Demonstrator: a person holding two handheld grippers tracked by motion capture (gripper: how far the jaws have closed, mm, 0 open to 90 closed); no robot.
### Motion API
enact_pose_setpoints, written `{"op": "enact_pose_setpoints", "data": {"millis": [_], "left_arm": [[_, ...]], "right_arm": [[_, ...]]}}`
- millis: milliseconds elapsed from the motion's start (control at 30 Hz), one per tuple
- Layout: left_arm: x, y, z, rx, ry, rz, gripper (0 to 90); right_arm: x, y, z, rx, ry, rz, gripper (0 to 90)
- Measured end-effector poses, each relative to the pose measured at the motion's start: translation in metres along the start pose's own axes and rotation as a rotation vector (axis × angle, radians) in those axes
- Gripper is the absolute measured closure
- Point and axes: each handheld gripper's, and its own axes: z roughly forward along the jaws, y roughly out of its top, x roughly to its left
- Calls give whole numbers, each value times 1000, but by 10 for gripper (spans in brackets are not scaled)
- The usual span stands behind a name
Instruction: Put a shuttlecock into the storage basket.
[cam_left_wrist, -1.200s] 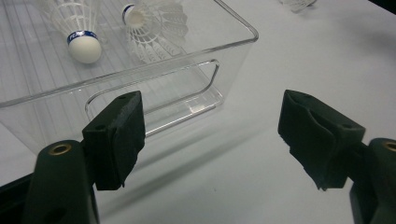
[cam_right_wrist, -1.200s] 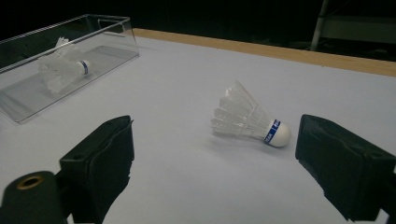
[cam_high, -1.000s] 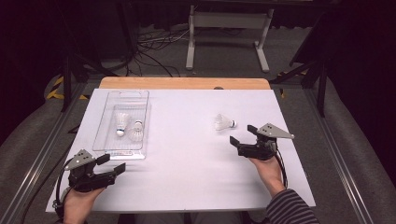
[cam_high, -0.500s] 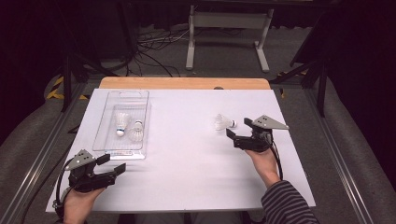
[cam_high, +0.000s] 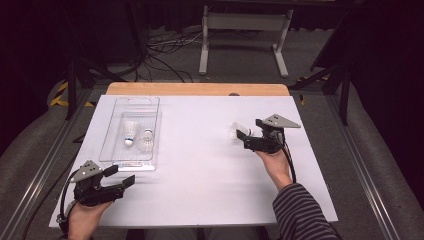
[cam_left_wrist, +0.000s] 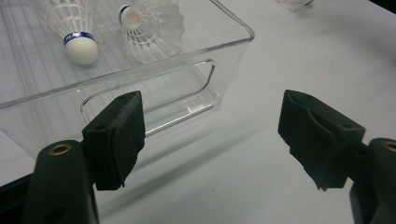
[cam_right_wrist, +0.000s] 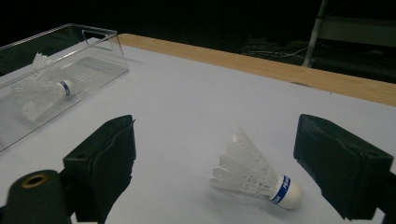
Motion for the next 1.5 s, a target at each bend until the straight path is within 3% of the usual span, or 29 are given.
{"op": "enact_pose_setpoints", "data": {"millis": [533,667,967,1133,1500], "left_arm": [[0,0,0,1,2,2,240],[0,1,0,6,-1,10,240],[0,0,0,4,-4,8,240],[0,0,0,5,-3,11,239],[0,0,1,6,-4,13,238]], "right_arm": [[-5,12,18,62,-26,24,175],[-7,17,22,96,-52,34,218],[-7,24,34,219,-73,43,287],[-5,28,43,302,-112,32,303],[-2,43,60,411,-147,5,405]]}}
